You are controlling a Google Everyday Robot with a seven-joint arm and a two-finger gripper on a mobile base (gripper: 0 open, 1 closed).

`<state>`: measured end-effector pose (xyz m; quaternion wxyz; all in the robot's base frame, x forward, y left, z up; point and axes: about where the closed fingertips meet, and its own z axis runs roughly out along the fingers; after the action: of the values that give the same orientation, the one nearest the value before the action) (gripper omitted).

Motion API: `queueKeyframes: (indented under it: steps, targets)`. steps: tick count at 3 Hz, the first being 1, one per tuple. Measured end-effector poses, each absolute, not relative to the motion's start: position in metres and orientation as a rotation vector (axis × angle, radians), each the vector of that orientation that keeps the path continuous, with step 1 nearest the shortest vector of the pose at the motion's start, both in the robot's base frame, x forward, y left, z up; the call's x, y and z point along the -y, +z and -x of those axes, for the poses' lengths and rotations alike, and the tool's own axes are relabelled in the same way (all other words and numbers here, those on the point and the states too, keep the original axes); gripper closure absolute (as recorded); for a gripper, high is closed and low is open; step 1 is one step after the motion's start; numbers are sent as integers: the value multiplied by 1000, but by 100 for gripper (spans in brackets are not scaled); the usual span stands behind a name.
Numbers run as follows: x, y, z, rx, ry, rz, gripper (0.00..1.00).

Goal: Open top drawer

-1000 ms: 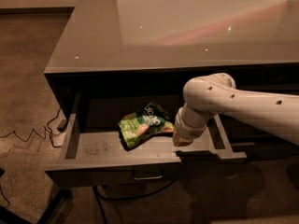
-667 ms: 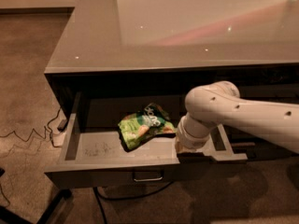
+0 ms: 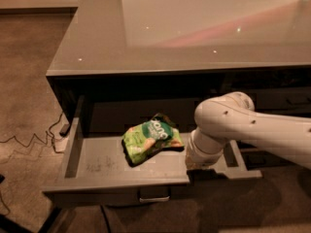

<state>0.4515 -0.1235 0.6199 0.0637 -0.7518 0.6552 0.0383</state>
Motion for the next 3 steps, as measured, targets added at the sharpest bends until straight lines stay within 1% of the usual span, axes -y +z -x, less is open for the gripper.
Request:
queueKeyframes:
  steps: [1, 2, 3]
  targets:
    - [123, 620, -454, -1979, 116, 2271, 100]
    - [123, 620, -454, -1979, 116, 2271, 81]
    - [123, 620, -454, -1979, 116, 2271, 59]
